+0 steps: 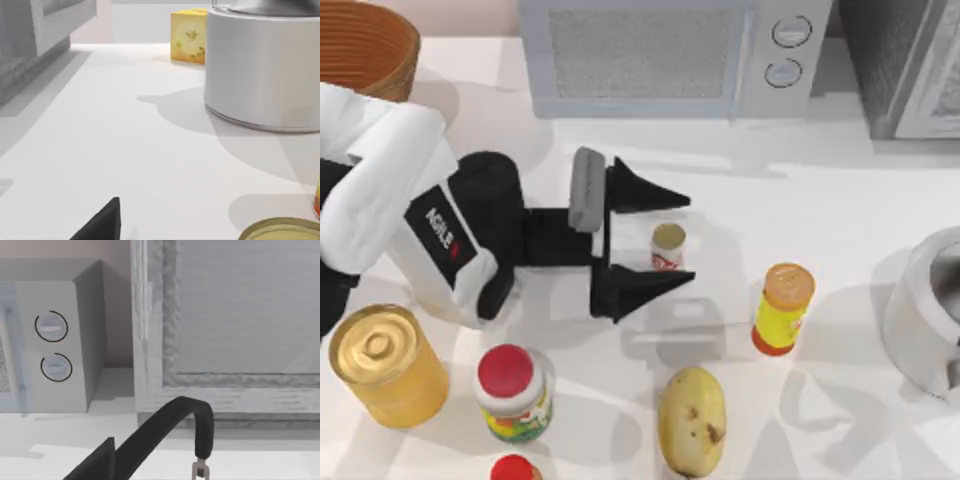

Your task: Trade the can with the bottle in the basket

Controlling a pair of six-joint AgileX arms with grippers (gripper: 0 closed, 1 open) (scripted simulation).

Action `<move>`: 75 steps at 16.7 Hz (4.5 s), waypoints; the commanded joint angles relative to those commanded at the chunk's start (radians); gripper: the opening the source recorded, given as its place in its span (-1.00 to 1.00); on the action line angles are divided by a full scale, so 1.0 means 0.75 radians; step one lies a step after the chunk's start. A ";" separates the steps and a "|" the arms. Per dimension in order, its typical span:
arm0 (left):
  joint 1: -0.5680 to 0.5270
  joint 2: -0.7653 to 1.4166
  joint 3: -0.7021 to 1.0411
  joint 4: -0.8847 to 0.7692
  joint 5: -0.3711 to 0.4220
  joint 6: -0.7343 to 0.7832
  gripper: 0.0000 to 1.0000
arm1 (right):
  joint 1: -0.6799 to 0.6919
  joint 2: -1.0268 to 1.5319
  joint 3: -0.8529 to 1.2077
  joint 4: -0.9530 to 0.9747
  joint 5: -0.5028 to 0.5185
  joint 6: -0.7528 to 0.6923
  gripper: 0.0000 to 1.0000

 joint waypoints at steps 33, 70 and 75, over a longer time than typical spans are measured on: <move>0.464 -3.302 -1.446 -1.824 -1.664 -0.039 1.00 | 0.000 0.000 0.000 0.000 0.000 0.000 1.00; 1.065 -0.672 -1.374 0.448 -1.062 0.098 1.00 | 0.000 0.000 0.000 0.000 0.000 0.000 1.00; 1.062 -0.652 -1.375 0.467 -1.052 0.100 1.00 | 0.000 0.000 0.000 0.000 0.000 0.000 1.00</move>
